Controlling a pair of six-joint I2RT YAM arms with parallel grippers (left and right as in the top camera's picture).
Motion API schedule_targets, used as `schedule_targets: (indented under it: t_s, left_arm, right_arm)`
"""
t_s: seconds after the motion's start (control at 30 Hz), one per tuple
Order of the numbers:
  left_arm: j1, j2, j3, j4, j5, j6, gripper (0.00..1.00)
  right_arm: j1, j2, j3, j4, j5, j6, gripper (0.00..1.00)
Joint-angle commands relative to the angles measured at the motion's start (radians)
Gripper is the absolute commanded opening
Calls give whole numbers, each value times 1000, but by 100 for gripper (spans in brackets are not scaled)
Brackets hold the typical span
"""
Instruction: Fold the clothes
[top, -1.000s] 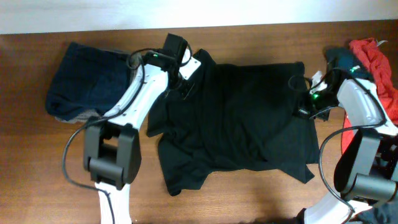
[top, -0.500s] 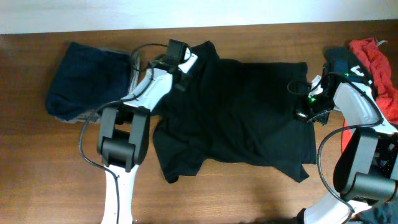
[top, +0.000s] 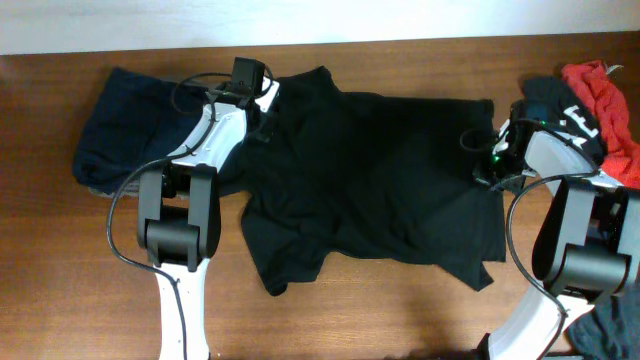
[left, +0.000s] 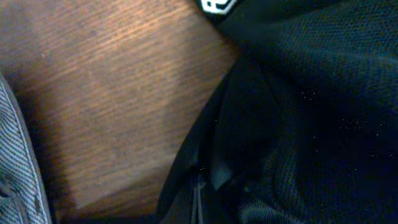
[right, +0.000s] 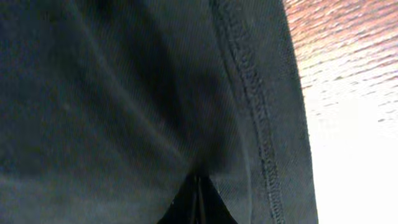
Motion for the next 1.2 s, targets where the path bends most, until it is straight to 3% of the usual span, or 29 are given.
schedule_targets:
  t_s: [0.0, 0.17, 0.27, 0.3, 0.37, 0.43, 0.6, 0.63, 0.83, 0.9, 0.93, 1.0, 1.07, 1.17]
  left_arm:
    - [6, 24, 9, -35, 14, -15, 1]
    - [21, 24, 9, -53, 14, -15, 4]
    - [27, 23, 10, -53, 14, -15, 8]
    - [28, 23, 15, -53, 14, -15, 11]
    - [28, 16, 34, -71, 14, -16, 19]
    - [28, -3, 65, -109, 15, -20, 23]
    - [27, -159, 193, -299, 64, -35, 28]
    - [26, -201, 217, -353, 101, -35, 34]
    - [25, -469, 251, -583, 199, -44, 43]
    - [25, -552, 250, -691, 199, -89, 43]
    - [25, -589, 250, -793, 200, -159, 44]
    - [25, -601, 249, -922, 201, -215, 44]
    - [25, -600, 211, -1008, 230, -227, 44]
    - [16, -601, -17, -984, 306, -246, 44]
  right_arm:
    - [-46, 85, -23, 27, 224, 5, 4]
    - [-182, 85, 16, -1, 294, 65, 4]
    - [-237, 83, 90, -60, 189, 0, 4]
    - [-253, 79, 127, -87, 83, -34, 8]
    - [-266, 67, 197, -135, -87, -77, 29]
    - [-266, 53, 257, -190, -166, -114, 37]
    - [-263, -40, 420, -364, -339, -132, 40]
    - [-263, -72, 431, -380, -357, -132, 40]
    - [-263, -319, 433, -423, -440, -131, 44]
    - [-263, -436, 433, -471, -440, -127, 45]
    - [-263, -503, 432, -520, -440, -126, 52]
    - [-263, -567, 432, -597, -435, -97, 56]
    - [-256, -602, 431, -666, -427, -98, 57]
    - [-203, -604, 423, -720, -399, -105, 58]
